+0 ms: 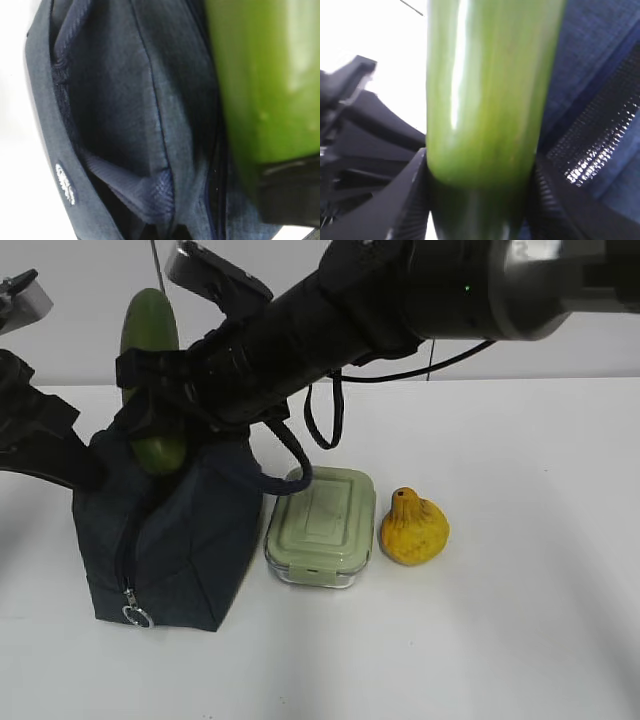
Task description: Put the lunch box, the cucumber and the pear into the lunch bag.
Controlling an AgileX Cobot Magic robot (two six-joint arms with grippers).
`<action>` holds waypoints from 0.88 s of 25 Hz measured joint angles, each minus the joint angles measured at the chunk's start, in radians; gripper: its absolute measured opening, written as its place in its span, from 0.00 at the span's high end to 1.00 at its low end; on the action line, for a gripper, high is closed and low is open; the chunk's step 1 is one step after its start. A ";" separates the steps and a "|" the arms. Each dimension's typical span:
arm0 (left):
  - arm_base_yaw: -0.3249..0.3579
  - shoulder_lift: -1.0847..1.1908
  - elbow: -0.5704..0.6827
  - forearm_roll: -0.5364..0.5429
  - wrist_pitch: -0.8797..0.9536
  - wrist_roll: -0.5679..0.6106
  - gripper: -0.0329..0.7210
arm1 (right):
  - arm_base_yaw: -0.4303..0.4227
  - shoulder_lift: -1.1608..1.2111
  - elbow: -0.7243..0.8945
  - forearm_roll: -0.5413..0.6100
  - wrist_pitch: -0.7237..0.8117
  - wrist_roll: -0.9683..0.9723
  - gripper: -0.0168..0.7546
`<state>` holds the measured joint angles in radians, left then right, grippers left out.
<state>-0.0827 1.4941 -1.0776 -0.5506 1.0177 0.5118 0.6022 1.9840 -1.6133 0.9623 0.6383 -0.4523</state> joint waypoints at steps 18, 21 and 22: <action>0.000 0.000 0.000 -0.007 -0.010 0.000 0.95 | 0.001 0.046 -0.003 -0.498 0.170 0.361 0.50; 0.000 0.000 0.000 -0.007 -0.010 0.000 0.95 | 0.001 0.046 -0.003 -0.500 0.173 0.348 0.50; 0.000 0.000 0.000 -0.007 -0.010 0.000 0.95 | 0.001 0.046 -0.003 -0.493 0.174 0.331 0.49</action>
<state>-0.0827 1.4941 -1.0776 -0.5577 1.0080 0.5118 0.6029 2.0300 -1.6166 0.4691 0.8127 -0.1217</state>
